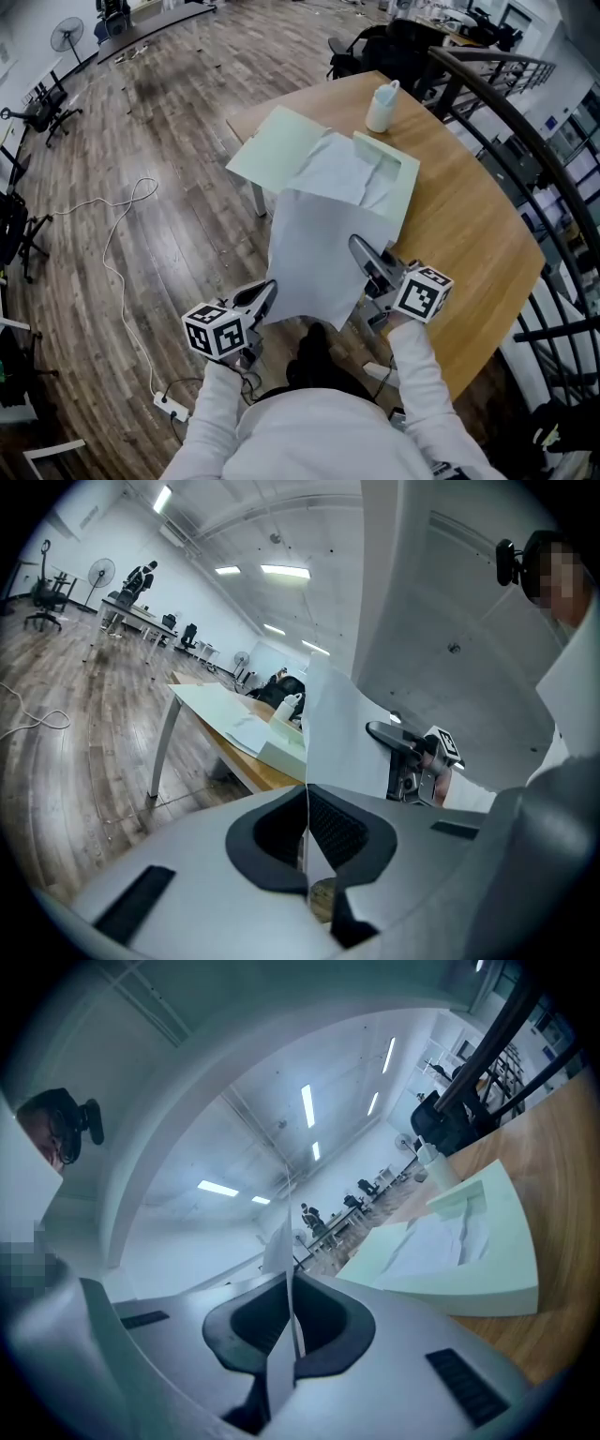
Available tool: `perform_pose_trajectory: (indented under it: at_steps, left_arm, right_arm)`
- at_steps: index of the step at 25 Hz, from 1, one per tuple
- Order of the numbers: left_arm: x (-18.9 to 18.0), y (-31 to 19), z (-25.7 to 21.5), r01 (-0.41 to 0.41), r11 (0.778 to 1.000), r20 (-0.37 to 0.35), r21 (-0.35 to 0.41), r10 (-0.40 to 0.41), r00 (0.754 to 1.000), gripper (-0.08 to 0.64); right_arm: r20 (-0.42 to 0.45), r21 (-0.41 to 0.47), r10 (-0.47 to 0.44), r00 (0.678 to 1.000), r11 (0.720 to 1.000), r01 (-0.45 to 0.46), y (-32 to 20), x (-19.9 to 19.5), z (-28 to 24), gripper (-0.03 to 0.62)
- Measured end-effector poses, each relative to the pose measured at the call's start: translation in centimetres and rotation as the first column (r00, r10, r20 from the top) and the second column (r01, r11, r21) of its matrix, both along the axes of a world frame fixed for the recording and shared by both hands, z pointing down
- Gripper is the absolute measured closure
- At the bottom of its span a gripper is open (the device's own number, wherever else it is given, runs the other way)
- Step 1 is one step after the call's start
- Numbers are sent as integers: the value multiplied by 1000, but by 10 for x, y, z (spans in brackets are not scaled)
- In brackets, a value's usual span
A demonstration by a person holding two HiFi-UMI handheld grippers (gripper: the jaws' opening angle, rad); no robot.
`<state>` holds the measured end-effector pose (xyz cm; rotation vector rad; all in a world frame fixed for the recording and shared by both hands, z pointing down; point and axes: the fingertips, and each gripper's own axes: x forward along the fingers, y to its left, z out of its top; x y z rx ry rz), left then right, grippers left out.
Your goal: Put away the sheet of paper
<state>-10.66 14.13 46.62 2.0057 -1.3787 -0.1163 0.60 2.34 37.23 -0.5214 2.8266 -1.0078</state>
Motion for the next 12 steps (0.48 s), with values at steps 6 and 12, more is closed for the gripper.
perform_pose_trajectory:
  at_steps: [6, 12]
  left_arm:
    - [-8, -54, -6, -16, 1000, 11, 14, 16, 1000, 543]
    - [-1, -105, -17, -47, 999, 26, 21, 47, 999, 543]
  right_arm:
    - [19, 0, 9, 1000, 1000, -9, -52, -4, -6, 565]
    - [30, -2, 24, 999, 1000, -24, -100, 3, -18, 565]
